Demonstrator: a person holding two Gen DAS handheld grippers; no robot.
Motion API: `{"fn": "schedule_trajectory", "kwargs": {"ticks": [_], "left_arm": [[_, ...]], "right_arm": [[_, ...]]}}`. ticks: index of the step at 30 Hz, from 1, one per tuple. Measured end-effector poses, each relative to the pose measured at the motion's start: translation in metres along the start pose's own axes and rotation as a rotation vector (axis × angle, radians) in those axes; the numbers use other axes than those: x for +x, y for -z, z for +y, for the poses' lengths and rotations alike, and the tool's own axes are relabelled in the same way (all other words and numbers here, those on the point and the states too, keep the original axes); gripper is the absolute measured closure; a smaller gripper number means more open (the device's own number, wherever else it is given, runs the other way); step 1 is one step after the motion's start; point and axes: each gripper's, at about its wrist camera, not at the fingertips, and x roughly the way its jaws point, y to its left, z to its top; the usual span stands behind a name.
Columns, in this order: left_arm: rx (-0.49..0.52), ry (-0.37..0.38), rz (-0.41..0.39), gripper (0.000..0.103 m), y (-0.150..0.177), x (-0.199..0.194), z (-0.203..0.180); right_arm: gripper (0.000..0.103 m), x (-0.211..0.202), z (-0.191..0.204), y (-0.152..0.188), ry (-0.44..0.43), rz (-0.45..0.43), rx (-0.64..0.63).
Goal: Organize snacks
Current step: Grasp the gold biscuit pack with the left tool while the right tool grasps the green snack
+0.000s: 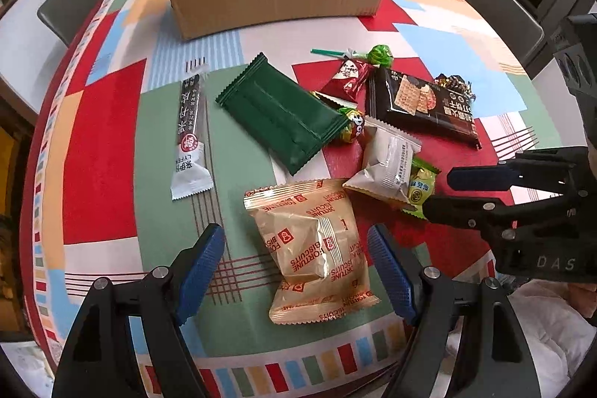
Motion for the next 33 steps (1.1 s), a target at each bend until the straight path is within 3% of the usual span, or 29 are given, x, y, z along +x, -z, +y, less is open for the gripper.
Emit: {"fn": "schedule_trajectory", "kwargs": {"ticks": [11,23,27,33], "left_arm": [[-0.007,0.013,0.015,0.026,-0.003,0.011,0.001],[-0.045,0.048,0.011,0.053,-0.006,0.020,0.005],[-0.071,0.054,-0.003,0.063,-0.005,0.017,0.009],[-0.096,0.018,-0.038,0.066,-0.002,0.006,0.014]], "right_arm": [[0.061,0.015,0.001,-0.013,-0.028,0.020,0.035],[0.080,0.020,0.018,-0.016,0.139,0.003,-0.074],[0.082,0.019,0.015,-0.016,0.133,-0.006,-0.062],[0.082,0.008,0.008,-0.013,0.157,-0.043,-0.048]]}}
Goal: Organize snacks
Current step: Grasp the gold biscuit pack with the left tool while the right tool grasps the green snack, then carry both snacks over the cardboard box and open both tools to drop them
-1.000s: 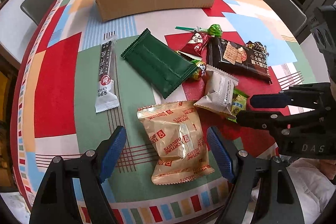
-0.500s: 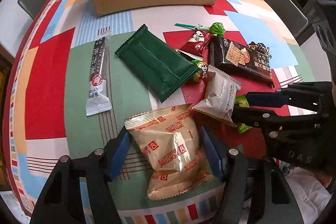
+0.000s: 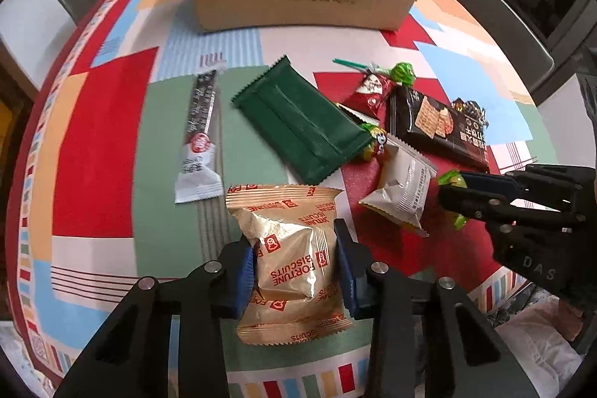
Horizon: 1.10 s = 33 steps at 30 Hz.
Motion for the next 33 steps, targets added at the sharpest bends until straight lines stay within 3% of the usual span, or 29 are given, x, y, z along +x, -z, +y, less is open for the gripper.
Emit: {"fn": "schedule_trajectory", "kwargs": {"ticks": [5,16,33], "left_arm": [[0.017,-0.034,-0.057,0.066,-0.001,-0.019,-0.004],[0.048,-0.021,-0.171,0.066,-0.020,-0.052,-0.013],[0.131,-0.089,-0.473,0.066,-0.089,-0.125,-0.022]], "right_arm": [[0.082,-0.017,0.000,0.001,-0.002,-0.060,-0.012],[0.082,-0.051,0.004,-0.013,-0.038,-0.179,-0.025],[0.082,-0.128,-0.006,-0.075,-0.009,-0.476,-0.058]]}}
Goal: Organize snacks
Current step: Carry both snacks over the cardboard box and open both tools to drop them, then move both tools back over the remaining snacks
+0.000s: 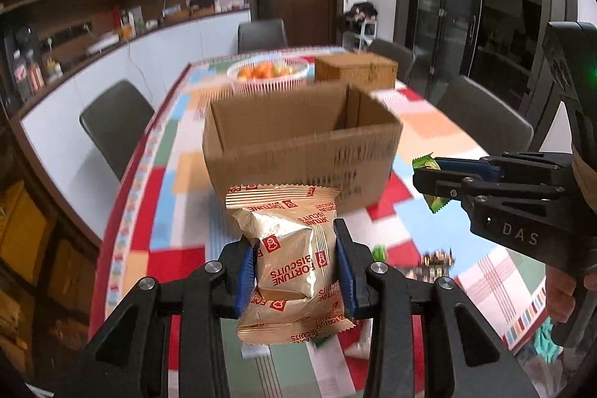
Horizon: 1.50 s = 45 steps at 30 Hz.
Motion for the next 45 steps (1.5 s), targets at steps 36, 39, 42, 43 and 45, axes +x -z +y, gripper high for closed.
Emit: {"fn": "schedule_trajectory", "kwargs": {"ticks": [36,39,42,43,45], "left_arm": [[-0.051,-0.025,0.060,0.051,-0.134,0.125,0.045],[-0.044,-0.051,0.034,0.046,-0.126,0.115,0.045],[-0.031,-0.064,0.007,0.041,-0.115,0.097,0.046],[-0.027,-0.061,-0.002,0.041,-0.113,0.091,0.046],[-0.016,-0.056,-0.017,0.040,-0.107,0.078,0.044]], "right_arm": [[0.081,0.077,-0.039,-0.133,-0.005,-0.035,0.089],[0.066,0.080,-0.038,-0.132,0.055,-0.031,0.089],[0.066,0.072,-0.035,-0.125,0.062,-0.054,0.069],[0.066,0.069,-0.034,-0.123,0.055,-0.058,0.069],[0.066,0.060,-0.031,-0.117,0.039,-0.074,0.066]]}}
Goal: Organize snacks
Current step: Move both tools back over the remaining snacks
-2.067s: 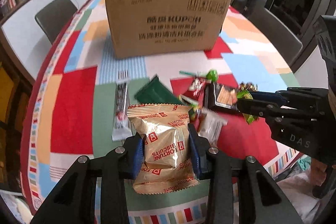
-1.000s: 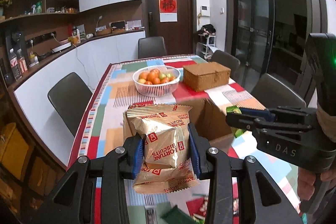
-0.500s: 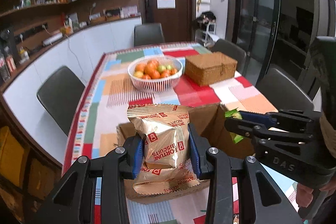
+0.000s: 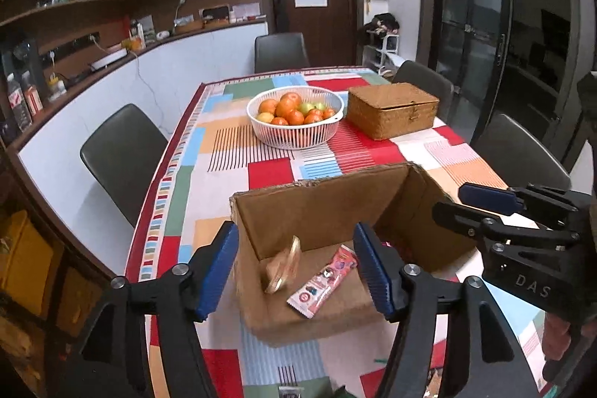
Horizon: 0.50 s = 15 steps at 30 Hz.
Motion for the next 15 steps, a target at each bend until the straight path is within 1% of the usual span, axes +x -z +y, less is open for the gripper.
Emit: {"fn": "schedule_trajectory", "kwargs": {"ticks": [4,8,10,11,13,15], "left_arm": [[0.007,0.023,-0.036,0.038,0.009,-0.028,-0.001],[0.016,0.013,-0.072,0.036,0.020,-0.055,-0.003],[0.026,-0.008,-0.097,0.036,0.025,-0.068,-0.005],[0.028,-0.020,-0.115,0.036,0.028,-0.075,-0.006],[0.043,-0.063,-0.154,0.034,0.035,-0.089,-0.009],[0.064,-0.104,-0.182,0.032,0.043,-0.100,-0.013]], "right_arm": [[0.066,-0.018,0.009,0.012,-0.030,-0.020,-0.021],[0.066,-0.040,0.020,0.024,-0.042,-0.053,-0.050],[0.066,-0.051,0.024,0.030,-0.045,-0.068,-0.066],[0.064,-0.054,0.025,0.032,-0.046,-0.073,-0.070],[0.059,-0.064,0.027,0.038,-0.047,-0.086,-0.075],[0.059,-0.070,0.027,0.044,-0.041,-0.096,-0.078]]}}
